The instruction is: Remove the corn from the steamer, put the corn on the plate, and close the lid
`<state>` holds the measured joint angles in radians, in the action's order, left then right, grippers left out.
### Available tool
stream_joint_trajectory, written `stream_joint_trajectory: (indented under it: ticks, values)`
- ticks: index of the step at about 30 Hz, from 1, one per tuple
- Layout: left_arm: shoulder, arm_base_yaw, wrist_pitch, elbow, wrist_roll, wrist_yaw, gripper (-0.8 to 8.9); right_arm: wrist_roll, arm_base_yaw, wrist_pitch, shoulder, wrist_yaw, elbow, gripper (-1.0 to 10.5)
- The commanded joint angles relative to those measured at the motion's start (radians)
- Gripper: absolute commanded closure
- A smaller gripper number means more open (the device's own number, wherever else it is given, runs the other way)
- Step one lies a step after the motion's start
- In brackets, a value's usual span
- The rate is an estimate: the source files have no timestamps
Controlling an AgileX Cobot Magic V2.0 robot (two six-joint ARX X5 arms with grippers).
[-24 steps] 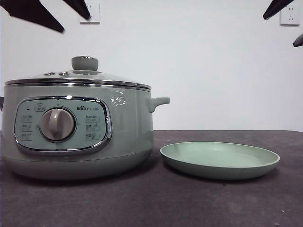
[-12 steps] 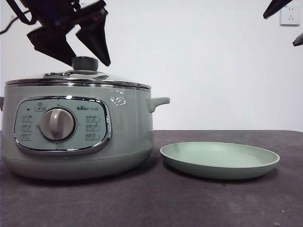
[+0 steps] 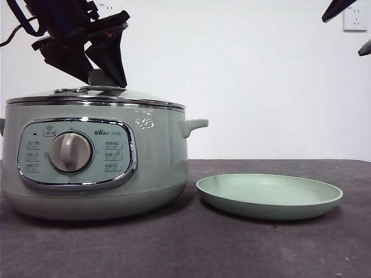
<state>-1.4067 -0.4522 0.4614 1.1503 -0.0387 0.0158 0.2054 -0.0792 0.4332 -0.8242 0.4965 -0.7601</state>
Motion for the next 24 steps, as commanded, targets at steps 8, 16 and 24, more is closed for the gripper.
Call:
stream_joint_trajectory:
  ticks: [8,16,24]
  values:
    - [0.061,-0.006,-0.026,0.062,-0.018,-0.016,8.22,0.014,-0.035,-0.021,-0.018,0.000,-0.072,5.7]
    - [0.200,-0.006,0.011,0.185,-0.018,-0.026,8.22,0.014,-0.206,-0.021,-0.158,-0.009,-0.244,5.7]
    - [0.383,-0.006,0.069,0.243,-0.019,-0.207,8.22,0.002,-0.446,-0.018,-0.420,-0.091,-0.458,5.7]
